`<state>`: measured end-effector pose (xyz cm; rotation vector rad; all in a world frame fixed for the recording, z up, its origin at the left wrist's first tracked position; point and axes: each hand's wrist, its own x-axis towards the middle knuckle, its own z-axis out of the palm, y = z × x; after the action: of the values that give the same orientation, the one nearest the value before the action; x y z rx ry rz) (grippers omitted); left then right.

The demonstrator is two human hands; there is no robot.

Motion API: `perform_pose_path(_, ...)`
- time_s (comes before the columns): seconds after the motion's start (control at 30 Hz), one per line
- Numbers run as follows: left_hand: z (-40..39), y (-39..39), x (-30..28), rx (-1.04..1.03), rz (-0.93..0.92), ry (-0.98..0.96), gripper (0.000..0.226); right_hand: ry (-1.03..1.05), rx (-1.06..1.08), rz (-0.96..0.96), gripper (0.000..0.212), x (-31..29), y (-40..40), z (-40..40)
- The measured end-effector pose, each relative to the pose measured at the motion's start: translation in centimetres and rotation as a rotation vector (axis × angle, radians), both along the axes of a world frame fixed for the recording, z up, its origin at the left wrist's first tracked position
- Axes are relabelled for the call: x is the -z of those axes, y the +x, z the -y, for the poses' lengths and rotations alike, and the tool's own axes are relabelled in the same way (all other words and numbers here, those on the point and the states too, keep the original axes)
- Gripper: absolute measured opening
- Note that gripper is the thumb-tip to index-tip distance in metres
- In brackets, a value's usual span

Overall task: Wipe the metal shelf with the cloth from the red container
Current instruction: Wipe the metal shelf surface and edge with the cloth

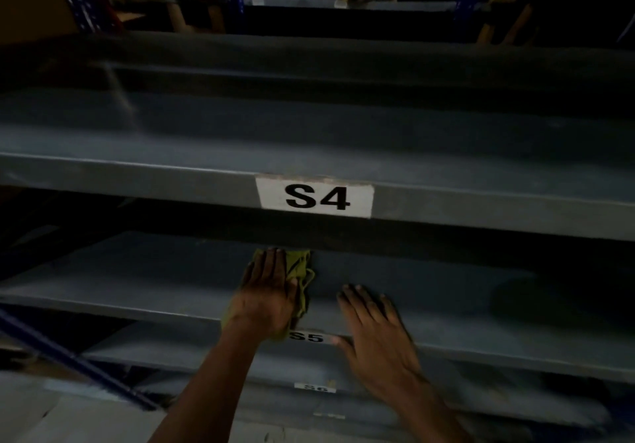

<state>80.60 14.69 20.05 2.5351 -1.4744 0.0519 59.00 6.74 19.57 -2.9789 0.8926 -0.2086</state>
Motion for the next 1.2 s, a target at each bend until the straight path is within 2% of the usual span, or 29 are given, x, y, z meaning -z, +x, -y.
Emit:
perform_pose_path(0.13, 1.4, -0.9, -0.3, -0.018, -0.003, -0.006, 0.078, -0.01, -0.01, -0.015, 0.071, -0.1, 0.3, 0.0)
perform_pose_path(0.33, 1.9, -3.4, -0.3, 0.007, 0.034, 0.017, 0.08, -0.041, -0.002, 0.012, 0.069, -0.2, 0.2, -0.2)
perform_pose_path(0.57, -0.5, -3.7, -0.2, 0.095, -0.007, 0.03, 0.077, -0.01, 0.01, 0.008, 0.071, 0.2, 0.1, -0.1)
perform_pose_path(0.7, -1.2, -2.6, -0.3, 0.055, -0.027, -0.01, 0.076, -0.006, 0.0, -0.003, 0.073, -0.1, 0.0, -0.3)
perform_pose_path(0.9, 0.2, -2.2, -0.6, -0.015, -0.008, 0.029, 0.082, 0.001, 0.008, -0.009, 0.07, -0.1, 0.1, -0.4)
perform_pose_path(1.2, 3.1, -5.5, -1.2, -0.015, -0.004, 0.1, 0.068, 0.014, -0.002, -0.015, 0.069, -0.6, 0.0, -0.3)
